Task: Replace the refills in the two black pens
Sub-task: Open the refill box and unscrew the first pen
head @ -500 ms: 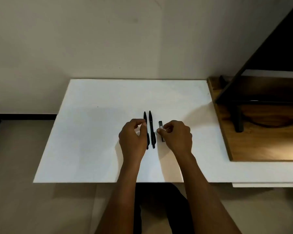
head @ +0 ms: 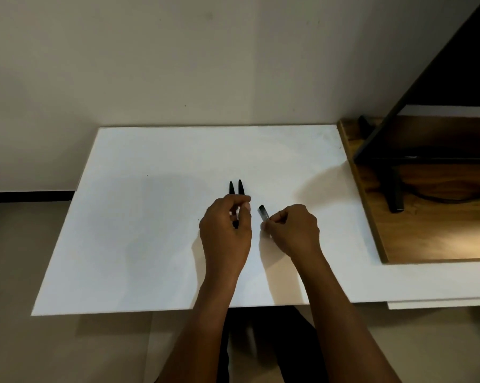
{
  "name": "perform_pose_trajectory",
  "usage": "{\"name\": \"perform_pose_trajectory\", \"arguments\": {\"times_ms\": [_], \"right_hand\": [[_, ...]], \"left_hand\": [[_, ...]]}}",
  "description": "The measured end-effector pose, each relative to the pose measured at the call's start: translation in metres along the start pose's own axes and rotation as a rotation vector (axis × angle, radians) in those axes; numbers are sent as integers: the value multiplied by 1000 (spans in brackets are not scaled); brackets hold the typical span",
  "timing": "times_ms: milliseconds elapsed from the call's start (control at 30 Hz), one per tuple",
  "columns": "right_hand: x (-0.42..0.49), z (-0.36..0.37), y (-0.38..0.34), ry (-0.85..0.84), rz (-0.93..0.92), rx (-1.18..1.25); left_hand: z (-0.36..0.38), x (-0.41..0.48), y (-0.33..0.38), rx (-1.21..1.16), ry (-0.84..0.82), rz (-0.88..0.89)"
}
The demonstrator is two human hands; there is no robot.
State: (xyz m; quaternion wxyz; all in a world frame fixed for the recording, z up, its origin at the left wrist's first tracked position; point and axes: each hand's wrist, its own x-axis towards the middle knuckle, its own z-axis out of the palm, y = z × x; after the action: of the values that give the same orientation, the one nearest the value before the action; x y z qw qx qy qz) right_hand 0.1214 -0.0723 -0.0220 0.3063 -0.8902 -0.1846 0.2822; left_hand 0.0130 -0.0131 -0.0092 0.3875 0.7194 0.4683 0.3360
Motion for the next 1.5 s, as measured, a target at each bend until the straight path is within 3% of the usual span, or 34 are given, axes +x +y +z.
{"name": "perform_pose_trajectory", "arguments": {"times_ms": [167,267,400,500,633,1067,1200,1333,1400,1500], "right_hand": [[-9,-18,1,-219,-47,558],[-14,-22,1,-246,-111,663],[-14,-28,2,-268,-176,675],[-11,-32,3,-143,-189,703],[-10,-30,6,-122,-246,671],[-4,-26,9,-93,-104,721],[2,-30,13,-32,-63,706],[12,-39,27,116,-62,537],[14,-41,28,104,-60,538],[9,-40,21,-45,-45,667]], "left_hand": [[2,4,-2,-169,-178,-212],[1,6,-1,-299,-245,-304],[0,9,-5,-218,-239,-240],[1,6,-2,-181,-315,-142],[5,1,0,-182,-386,-94],[7,-1,-2,-148,-425,-76],[0,5,-8,23,-207,-30],[-12,12,-19,150,13,-141],[-11,13,-21,134,-18,-161],[-4,10,-13,20,-216,-144]]}}
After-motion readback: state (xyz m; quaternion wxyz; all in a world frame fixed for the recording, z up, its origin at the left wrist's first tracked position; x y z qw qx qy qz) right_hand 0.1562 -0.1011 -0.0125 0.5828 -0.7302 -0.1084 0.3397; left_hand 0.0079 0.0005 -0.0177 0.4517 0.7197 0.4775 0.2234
